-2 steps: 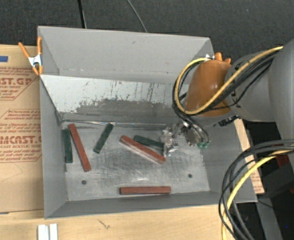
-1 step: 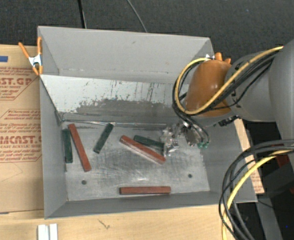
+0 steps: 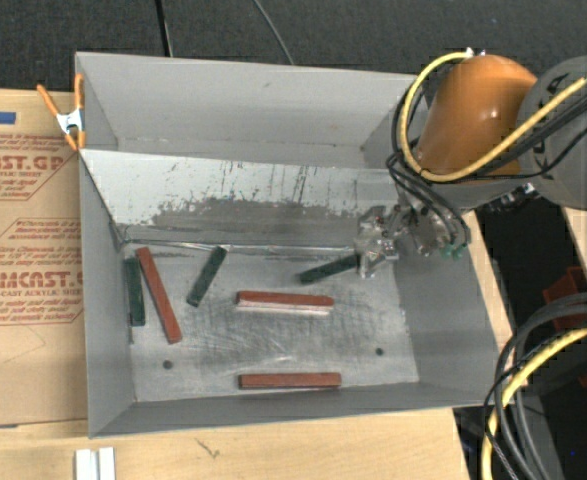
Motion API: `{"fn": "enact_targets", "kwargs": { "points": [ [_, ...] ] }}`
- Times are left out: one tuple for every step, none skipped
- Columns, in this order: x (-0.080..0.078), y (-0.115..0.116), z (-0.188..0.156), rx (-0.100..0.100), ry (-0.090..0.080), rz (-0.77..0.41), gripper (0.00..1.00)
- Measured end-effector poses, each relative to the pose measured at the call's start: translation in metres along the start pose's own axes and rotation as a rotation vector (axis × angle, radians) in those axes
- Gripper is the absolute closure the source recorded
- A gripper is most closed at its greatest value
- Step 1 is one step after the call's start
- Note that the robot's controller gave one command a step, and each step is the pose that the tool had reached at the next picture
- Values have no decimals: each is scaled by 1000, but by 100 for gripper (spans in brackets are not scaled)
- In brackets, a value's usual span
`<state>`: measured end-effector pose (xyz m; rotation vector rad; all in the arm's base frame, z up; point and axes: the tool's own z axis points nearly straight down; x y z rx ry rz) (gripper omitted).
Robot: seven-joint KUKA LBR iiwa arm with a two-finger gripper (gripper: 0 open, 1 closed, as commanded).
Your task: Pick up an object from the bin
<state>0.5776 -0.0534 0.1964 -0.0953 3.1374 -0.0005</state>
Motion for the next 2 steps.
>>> {"fn": "enact_targets", "kwargs": {
  "points": [
    [0, 0, 0, 0, 0, 0, 100],
    [11, -17, -43, -3, 7, -270, 100]
  ]
}}
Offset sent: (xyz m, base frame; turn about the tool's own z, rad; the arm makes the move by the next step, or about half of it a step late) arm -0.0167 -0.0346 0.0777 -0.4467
